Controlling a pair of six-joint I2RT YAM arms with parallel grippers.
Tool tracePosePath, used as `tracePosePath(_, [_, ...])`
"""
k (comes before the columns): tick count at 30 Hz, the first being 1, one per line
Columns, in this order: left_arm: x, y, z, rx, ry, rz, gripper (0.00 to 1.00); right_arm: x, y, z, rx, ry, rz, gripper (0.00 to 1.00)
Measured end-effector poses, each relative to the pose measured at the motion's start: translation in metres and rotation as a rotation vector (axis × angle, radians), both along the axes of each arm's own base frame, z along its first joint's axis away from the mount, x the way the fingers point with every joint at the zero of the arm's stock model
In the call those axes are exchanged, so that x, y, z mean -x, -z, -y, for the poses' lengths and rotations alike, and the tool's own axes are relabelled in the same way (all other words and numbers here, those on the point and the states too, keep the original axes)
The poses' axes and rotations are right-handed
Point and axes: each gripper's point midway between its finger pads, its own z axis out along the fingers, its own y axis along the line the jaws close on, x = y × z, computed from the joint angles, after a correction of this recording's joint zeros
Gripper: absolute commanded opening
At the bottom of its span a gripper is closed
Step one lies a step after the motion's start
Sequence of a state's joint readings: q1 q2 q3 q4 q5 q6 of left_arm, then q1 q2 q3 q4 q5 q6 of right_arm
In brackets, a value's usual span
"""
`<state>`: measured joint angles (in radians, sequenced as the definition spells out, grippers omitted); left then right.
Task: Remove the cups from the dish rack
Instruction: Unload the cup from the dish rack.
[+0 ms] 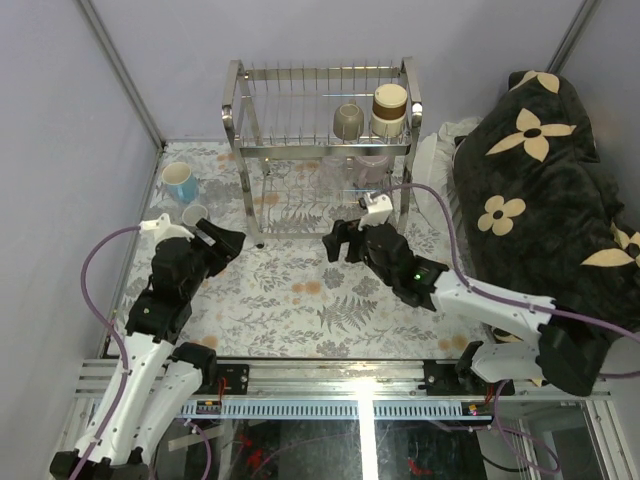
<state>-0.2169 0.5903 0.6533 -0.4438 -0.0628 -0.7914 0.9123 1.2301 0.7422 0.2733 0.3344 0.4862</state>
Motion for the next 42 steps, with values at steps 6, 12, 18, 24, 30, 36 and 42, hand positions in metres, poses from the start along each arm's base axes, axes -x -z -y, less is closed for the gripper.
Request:
tracePosePath(6, [0.006,0.013,0.017,-0.007,0.067,-0.022,0.74,-0.041,0.013,-0.021,0.087,0.109,-0.004,0.88])
tracePosePath(12, [0.008,0.012,0.028,-0.003,0.112,-0.012,0.74,-0.069,0.038,-0.032,0.185,0.187,-0.017,0.88])
tracePosePath(18, [0.011,0.012,0.035,-0.001,0.138,-0.005,0.74,-0.089,0.049,-0.037,0.257,0.247,-0.001,0.90])
tracePosePath(24, [0.011,0.014,0.036,-0.002,0.142,-0.007,0.75,-0.101,0.072,-0.033,0.295,0.275,-0.028,0.89])
tracePosePath(30, [0.012,0.013,0.037,-0.001,0.144,-0.005,0.75,-0.119,0.095,-0.014,0.315,0.314,-0.073,0.90])
tracePosePath(36, [0.013,0.014,0.038,-0.001,0.151,-0.006,0.75,-0.139,0.109,-0.005,0.316,0.340,-0.102,0.90])
tracePosePath(42, [0.013,0.014,0.038,-0.001,0.150,-0.006,0.75,-0.161,0.110,0.002,0.297,0.367,-0.106,0.90])
